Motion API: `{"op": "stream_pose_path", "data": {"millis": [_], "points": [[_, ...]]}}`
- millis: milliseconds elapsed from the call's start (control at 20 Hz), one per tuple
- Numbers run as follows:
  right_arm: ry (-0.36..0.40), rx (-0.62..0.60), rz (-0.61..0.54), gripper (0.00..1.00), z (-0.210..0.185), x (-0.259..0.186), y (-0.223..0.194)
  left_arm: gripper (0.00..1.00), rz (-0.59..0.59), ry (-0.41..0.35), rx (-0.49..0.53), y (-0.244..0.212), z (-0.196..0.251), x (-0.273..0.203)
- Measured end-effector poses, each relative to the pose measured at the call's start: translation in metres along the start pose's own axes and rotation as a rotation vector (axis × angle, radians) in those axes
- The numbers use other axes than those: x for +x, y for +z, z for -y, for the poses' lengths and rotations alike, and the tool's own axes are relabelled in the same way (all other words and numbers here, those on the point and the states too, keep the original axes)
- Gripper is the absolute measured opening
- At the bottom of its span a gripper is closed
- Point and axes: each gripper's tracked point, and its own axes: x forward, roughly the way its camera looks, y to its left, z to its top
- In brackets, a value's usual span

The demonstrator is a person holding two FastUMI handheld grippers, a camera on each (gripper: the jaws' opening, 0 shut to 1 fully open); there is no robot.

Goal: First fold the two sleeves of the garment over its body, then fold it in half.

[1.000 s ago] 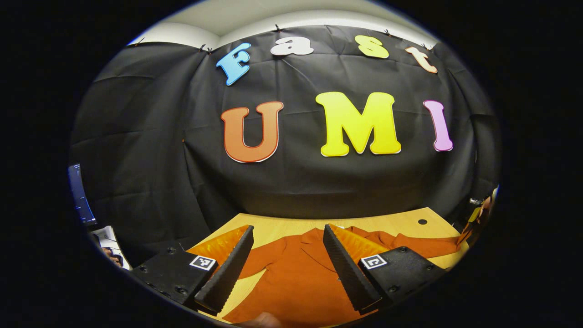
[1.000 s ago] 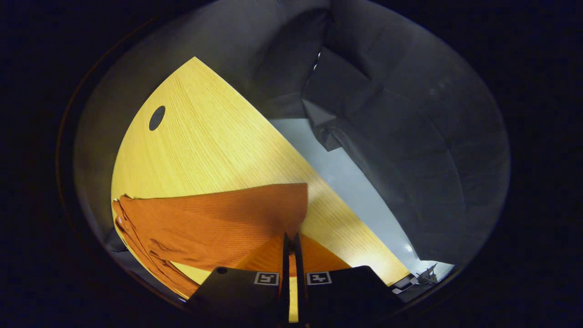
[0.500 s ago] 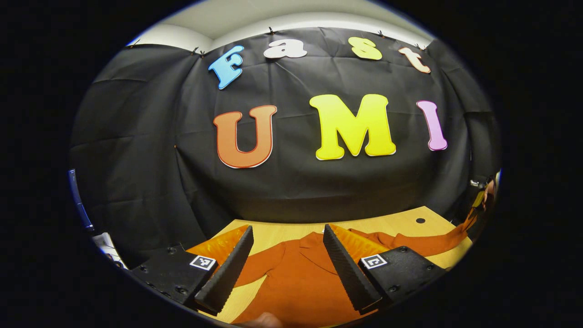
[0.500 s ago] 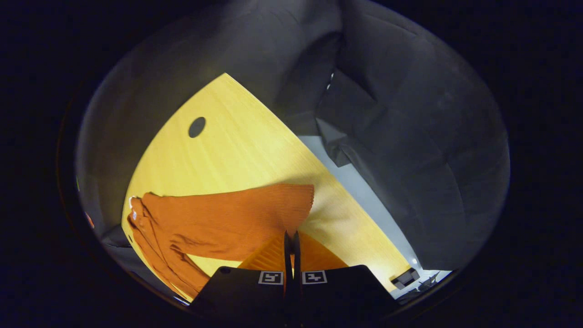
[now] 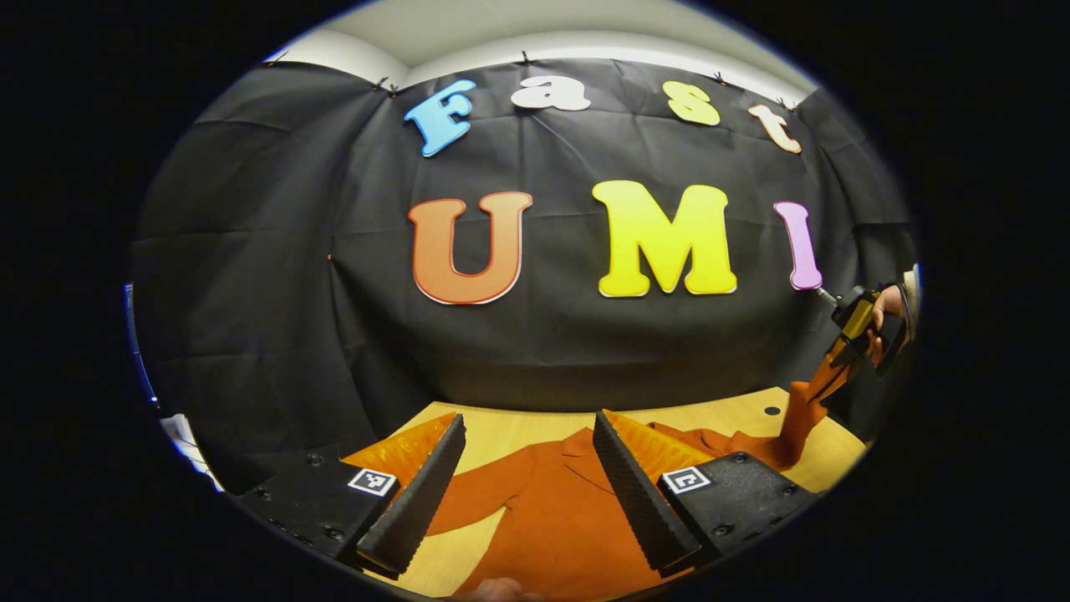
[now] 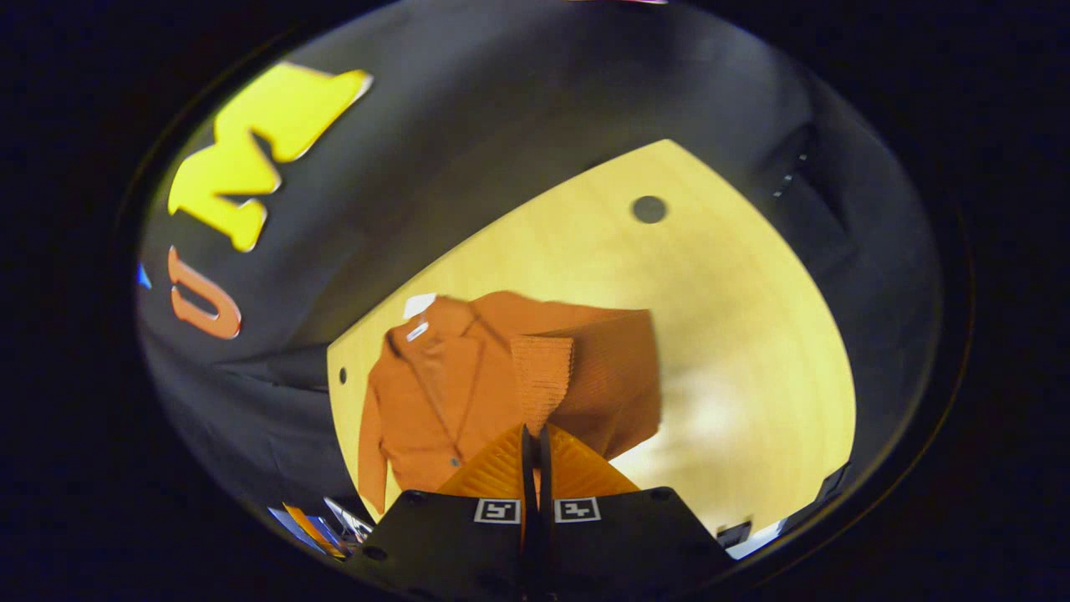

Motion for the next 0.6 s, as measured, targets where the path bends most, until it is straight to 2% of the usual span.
{"op": "stream_pose_path", "data": {"millis": [200,350,600], "points": [[0.032,-0.127,-0.069,0.00,-0.091,0.036,-0.038,0.99,-0.042,0.070,0.009,-0.024,-0.052,-0.010],[0.045,-0.199,-0.123,0.00,-0.152,0.072,-0.068,0.99,-0.031,0.121,0.029,-0.034,-0.091,-0.024],[0.087,-0.285,-0.202,0.00,-0.247,0.130,-0.113,0.99,-0.069,0.161,0.014,-0.061,-0.130,-0.044]]}}
